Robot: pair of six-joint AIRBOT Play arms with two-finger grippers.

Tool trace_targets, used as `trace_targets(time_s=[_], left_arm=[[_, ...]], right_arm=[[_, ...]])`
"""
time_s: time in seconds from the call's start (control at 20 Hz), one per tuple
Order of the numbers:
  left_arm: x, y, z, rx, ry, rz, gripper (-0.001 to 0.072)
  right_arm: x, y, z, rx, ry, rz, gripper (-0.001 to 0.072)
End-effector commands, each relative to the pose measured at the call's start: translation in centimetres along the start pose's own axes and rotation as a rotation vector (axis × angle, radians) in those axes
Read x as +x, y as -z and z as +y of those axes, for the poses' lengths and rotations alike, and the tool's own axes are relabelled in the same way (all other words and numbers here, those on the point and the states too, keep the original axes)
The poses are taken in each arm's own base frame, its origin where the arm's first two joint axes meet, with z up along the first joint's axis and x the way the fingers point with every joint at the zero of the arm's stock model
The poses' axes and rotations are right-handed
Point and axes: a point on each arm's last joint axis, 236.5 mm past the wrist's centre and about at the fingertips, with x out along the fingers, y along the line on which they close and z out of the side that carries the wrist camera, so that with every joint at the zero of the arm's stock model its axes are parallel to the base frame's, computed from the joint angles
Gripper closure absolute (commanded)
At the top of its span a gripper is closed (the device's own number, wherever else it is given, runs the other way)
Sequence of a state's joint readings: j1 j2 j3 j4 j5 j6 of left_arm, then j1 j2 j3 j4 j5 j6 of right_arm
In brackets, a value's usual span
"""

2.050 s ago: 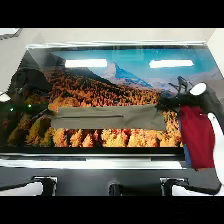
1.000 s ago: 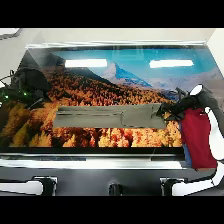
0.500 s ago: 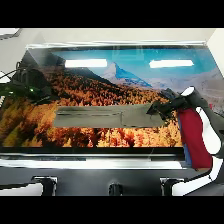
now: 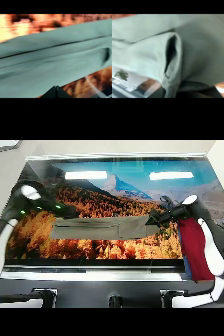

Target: Fold the shirts.

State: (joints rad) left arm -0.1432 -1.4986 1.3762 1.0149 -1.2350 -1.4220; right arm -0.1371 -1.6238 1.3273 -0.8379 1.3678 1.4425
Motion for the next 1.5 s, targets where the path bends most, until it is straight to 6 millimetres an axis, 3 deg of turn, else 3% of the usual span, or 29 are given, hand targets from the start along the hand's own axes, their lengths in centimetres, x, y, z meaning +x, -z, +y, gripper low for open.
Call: trace_targets(time_s=[0.0,0.15,0.35,0.5,0.65,0.7,0.8,0.9,1.0,1.1,1.2,1.35,1.45], left_arm=[[7.4,0.5,-6.8,0.003,0.126,-0.044,0.0679],[13.5,1.9,-11.4,-0.09,0.247,0.001,0.0679],[18.2,4.2,-14.1,-0.236,0.343,0.08,0.0679],[20.3,5.8,-18.5,-0.286,0.445,0.096,0.0679],[21.6,7.1,-23.3,-0.33,0.551,0.081,0.0679],[21.6,7.3,-24.0,-0.296,0.566,0.068,0.068],[20.3,6.0,-23.2,-0.227,0.562,0.024,0.0682],[16.9,2.2,-19.9,-0.145,0.491,-0.07,0.0683],[11.2,-2.6,-14.9,-0.107,0.376,-0.203,0.0683],[3.3,-7.1,-10.0,-0.089,0.279,-0.376,0.0682],[-5.0,-9.9,-6.7,-0.094,0.233,-0.548,0.0682],[-15.4,-10.6,-4.7,-0.094,0.208,-0.736,0.0681],[-20.0,-9.6,-5.1,-0.064,0.2,-0.809,0.0681]], right_arm=[[-3.5,1.7,5.6,-0.081,-0.037,-0.071,0.0676],[-6.3,4.4,10.2,-0.15,-0.05,-0.122,0.0676],[-10.8,9.0,13.9,-0.201,-0.059,-0.183,0.0675],[-13.2,12.1,15.6,-0.199,-0.075,-0.215,0.0675],[-14.2,14.0,15.7,-0.207,-0.057,-0.217,0.0674],[-14.2,14.0,15.4,-0.207,-0.045,-0.217,0.0674],[-13.7,13.3,14.4,-0.193,-0.011,-0.211,0.0675],[-12.6,11.9,13.9,-0.193,-0.015,-0.187,0.0675],[-10.9,9.8,14.2,-0.194,-0.057,-0.177,0.0676],[-7.9,8.2,15.6,-0.216,-0.107,-0.149,0.0676],[-3.0,7.4,18.2,-0.244,-0.18,-0.098,0.0676],[5.2,6.9,21.6,-0.219,-0.291,-0.032,0.0675],[10.3,6.7,22.7,-0.155,-0.355,0.005,0.0674]])
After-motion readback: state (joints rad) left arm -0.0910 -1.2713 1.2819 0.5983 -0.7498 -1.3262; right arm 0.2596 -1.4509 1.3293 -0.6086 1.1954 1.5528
